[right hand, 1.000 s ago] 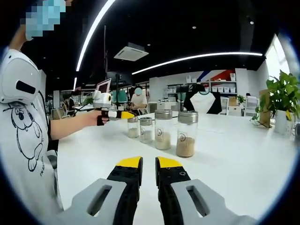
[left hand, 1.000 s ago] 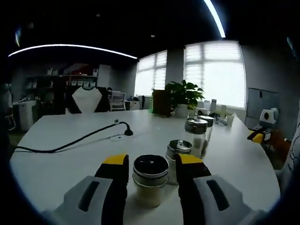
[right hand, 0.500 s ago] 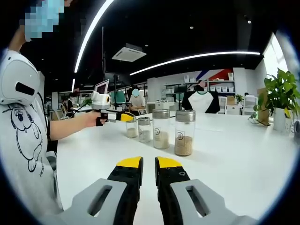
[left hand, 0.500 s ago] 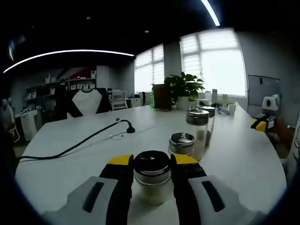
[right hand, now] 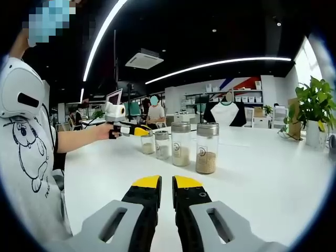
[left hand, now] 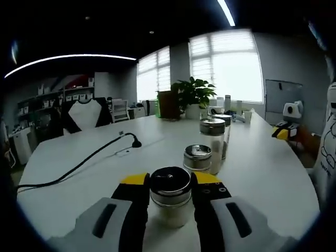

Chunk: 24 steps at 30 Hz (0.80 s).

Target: Rotate the seasoning bottle until the label or dispensing opening points toward the visible target arrow and the bottle remains upright within the marked orientation range

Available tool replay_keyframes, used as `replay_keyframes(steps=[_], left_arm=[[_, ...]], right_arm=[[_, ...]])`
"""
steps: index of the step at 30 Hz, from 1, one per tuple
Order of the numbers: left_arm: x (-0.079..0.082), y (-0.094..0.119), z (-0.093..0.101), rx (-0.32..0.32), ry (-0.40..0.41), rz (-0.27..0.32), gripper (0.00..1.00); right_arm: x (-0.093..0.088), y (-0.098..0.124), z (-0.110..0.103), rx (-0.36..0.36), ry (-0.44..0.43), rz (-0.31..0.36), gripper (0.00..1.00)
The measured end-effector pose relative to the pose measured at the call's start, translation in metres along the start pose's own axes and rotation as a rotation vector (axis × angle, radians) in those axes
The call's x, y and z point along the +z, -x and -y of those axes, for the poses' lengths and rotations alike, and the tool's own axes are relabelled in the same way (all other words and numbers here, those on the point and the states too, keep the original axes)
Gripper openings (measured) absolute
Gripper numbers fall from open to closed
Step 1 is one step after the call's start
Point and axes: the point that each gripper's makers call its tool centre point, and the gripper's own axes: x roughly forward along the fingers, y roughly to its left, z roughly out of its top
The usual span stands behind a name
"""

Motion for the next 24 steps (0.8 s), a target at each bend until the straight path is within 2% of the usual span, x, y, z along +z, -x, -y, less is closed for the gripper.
replay_keyframes(steps=[5,8,17,21,22,24], left_arm=[[-0.001,-0.001,0.002,-0.060,-0.023,-0.004,0.33],[-0.001,-0.001,0.003,-0.120,-0.035,0.010,0.33],[-0.002,-0.002,0.008,-0.214,-0.039,0.004,0.33],[-0.002,-0.003,0.011,-0.211,-0.029,-0.008,0.34],[-0.002,-0.003,0.013,-0.208,-0.030,-0.014,0.36],[-0.001,-0.003,0.015,-0.187,-0.023,-0.008,0.47]], right_arm=[[0.002,0.002,-0.001,0.000,0.007,0.002,0.06],[0.004,0.003,-0.001,-0.003,0.010,0.004,0.06],[0.007,0.006,-0.005,-0.005,0.020,0.007,0.06],[0.009,0.006,-0.008,-0.001,0.026,0.012,0.06],[0.009,0.006,-0.009,-0.002,0.030,0.011,0.06],[0.010,0.007,-0.008,-0.004,0.029,0.014,0.06]])
